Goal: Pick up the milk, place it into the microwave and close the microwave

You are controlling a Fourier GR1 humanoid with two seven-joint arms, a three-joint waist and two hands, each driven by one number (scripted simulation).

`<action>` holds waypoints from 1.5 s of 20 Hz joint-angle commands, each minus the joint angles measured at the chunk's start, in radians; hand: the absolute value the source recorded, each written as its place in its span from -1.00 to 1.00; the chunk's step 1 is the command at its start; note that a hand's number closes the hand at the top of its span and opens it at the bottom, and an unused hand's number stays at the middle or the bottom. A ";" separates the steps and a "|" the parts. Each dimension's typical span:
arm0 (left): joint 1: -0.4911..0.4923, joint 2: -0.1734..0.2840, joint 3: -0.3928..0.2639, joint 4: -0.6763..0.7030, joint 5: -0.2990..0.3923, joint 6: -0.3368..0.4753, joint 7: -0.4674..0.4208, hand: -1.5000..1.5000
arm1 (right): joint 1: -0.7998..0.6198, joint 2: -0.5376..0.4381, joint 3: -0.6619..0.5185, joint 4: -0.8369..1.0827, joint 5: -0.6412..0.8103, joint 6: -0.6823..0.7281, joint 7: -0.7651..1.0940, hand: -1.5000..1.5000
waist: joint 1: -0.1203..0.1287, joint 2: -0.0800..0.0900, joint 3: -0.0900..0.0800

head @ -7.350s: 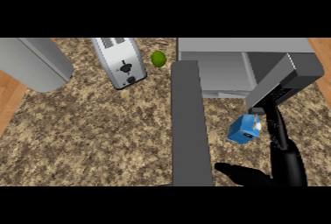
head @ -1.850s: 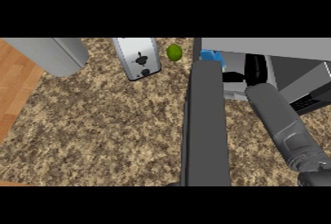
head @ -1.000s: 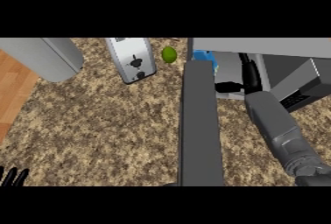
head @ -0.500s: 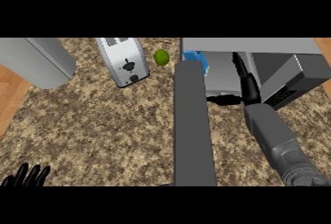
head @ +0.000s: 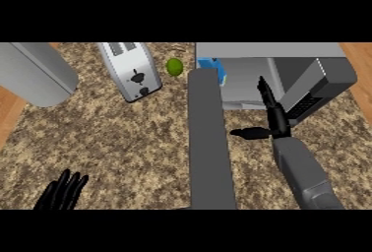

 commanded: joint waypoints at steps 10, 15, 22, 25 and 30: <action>-0.203 -0.003 -0.193 0.160 -0.166 0.086 0.116 1.00 | 0.435 0.045 0.101 -0.443 -0.057 0.182 0.003 -1.00 | -0.043 -0.009 -0.003; -0.385 -0.003 -0.203 0.236 -0.203 0.130 0.211 1.00 | 0.652 0.032 0.143 -0.713 -0.088 0.252 0.057 -1.00 | -0.044 -0.002 -0.002; -0.557 -0.003 -0.331 0.454 -0.265 0.169 0.245 1.00 | 0.872 -0.035 0.110 -1.005 -0.134 0.273 0.133 -1.00 | -0.035 0.004 -0.001; -0.644 -0.003 -0.360 0.596 -0.323 0.106 0.239 1.00 | 0.918 -0.055 0.086 -1.027 -0.160 0.300 0.107 -1.00 | -0.038 0.007 -0.001; -0.824 -0.003 -0.463 0.928 -0.287 0.267 0.091 1.00 | 0.961 -0.083 0.069 -1.166 -0.207 0.343 0.163 -1.00 | -0.042 0.011 -0.002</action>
